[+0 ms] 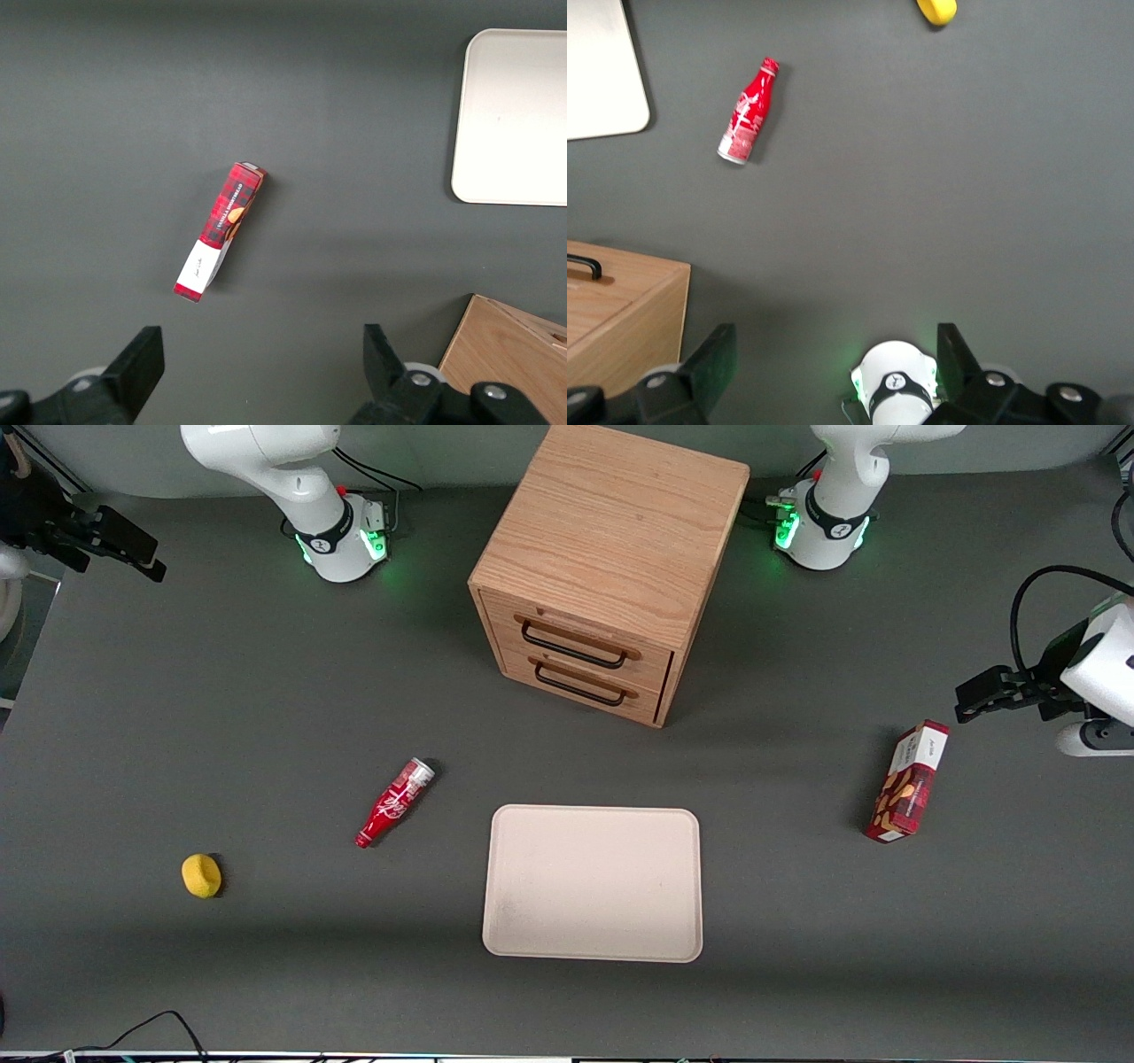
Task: Place coke bottle on tray
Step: 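Move the open right gripper out toward the red Coca-Cola bottle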
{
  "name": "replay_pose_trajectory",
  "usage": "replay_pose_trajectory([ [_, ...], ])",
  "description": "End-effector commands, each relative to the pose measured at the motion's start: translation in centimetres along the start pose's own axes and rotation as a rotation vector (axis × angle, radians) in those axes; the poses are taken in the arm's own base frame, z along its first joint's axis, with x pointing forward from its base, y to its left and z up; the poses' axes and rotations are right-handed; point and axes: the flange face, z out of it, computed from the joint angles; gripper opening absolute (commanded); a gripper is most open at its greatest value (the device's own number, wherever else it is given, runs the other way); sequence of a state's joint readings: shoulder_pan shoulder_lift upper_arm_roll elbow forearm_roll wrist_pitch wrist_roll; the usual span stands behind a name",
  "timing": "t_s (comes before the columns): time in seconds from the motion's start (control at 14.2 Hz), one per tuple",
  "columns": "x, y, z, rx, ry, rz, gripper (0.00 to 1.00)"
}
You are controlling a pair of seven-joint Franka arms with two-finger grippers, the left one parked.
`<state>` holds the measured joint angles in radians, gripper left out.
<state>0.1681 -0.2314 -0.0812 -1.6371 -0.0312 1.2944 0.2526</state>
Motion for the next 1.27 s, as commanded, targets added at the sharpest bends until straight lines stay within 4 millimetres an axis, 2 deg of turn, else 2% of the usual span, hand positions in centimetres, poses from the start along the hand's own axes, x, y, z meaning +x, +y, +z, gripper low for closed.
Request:
replay_pose_trajectory([
  [0.0,-0.3,-0.4,-0.3,-0.015,-0.014,-0.029,1.00],
  [0.28,0.8,-0.5,-0.6,-0.007,0.016,-0.027,1.00],
  [0.42,2.3,-1.1,-0.3,-0.010,0.007,-0.026,1.00],
  [0.49,2.4,-1.9,-0.6,-0.012,0.013,-0.015,1.00],
  [0.56,2.6,-3.9,-0.6,-0.016,0.020,0.021,1.00],
  [0.7,4.5,-7.3,0.1,0.019,-0.007,0.086,1.00],
  [0.85,7.6,-9.5,2.7,0.071,-0.058,0.182,1.00],
  [0.92,9.0,-10.3,4.6,0.065,-0.075,0.214,1.00],
  [1.2,14.5,-12.2,15.9,0.011,-0.172,0.301,1.00],
])
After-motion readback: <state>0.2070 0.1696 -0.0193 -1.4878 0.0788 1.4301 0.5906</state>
